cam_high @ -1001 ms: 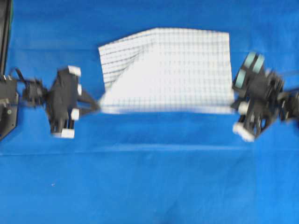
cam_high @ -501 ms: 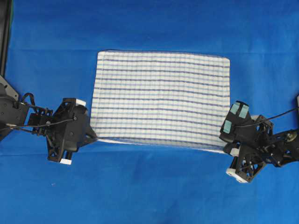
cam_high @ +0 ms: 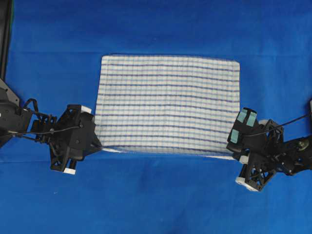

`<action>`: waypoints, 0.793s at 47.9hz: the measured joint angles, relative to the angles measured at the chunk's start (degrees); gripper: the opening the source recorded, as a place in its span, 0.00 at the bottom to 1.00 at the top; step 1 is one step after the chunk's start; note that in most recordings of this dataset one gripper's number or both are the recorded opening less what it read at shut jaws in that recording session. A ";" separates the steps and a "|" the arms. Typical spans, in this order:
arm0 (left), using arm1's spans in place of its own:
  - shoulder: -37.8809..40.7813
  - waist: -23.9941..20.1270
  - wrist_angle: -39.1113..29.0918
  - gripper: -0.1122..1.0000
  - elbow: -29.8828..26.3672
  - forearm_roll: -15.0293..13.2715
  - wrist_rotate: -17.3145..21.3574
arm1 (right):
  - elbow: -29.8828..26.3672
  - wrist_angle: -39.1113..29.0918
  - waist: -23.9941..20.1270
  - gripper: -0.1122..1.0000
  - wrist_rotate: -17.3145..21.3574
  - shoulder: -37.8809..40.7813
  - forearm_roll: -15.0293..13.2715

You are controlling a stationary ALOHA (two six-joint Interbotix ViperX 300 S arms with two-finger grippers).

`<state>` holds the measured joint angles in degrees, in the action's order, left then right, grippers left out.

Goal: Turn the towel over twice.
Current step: 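Open both grippers and pull them back to the sides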

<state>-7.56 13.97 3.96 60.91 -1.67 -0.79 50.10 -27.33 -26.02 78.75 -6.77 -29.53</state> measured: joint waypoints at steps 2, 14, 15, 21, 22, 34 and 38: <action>0.00 0.00 0.00 0.16 -0.09 0.00 0.00 | -0.09 0.00 0.00 0.12 0.00 0.00 0.00; -0.88 0.09 -1.49 0.63 -1.32 0.00 0.26 | -0.79 -2.46 0.09 0.46 -0.09 -1.14 -0.44; -1.14 0.09 -1.93 0.67 -1.49 -0.09 0.26 | -0.97 -3.16 0.09 0.52 -0.09 -1.41 -0.62; -4.04 0.09 -4.92 0.72 -2.81 -0.09 0.44 | -1.93 -8.26 0.09 0.72 -0.18 -3.43 -2.29; -4.92 0.09 -5.71 0.71 -3.16 0.00 0.44 | -2.11 -9.05 0.09 0.71 -0.18 -3.87 -2.72; -13.97 0.09 -8.70 0.70 -4.39 0.00 1.49 | -2.72 -14.68 0.09 0.68 -0.44 -12.92 -13.45; -17.14 -0.35 -8.53 0.70 -4.39 -0.09 1.58 | -2.46 -14.85 0.09 0.68 -0.44 -16.52 -18.28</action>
<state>-24.70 13.62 -4.57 56.51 -1.76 0.79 47.64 -42.19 -25.93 78.31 -23.29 -47.81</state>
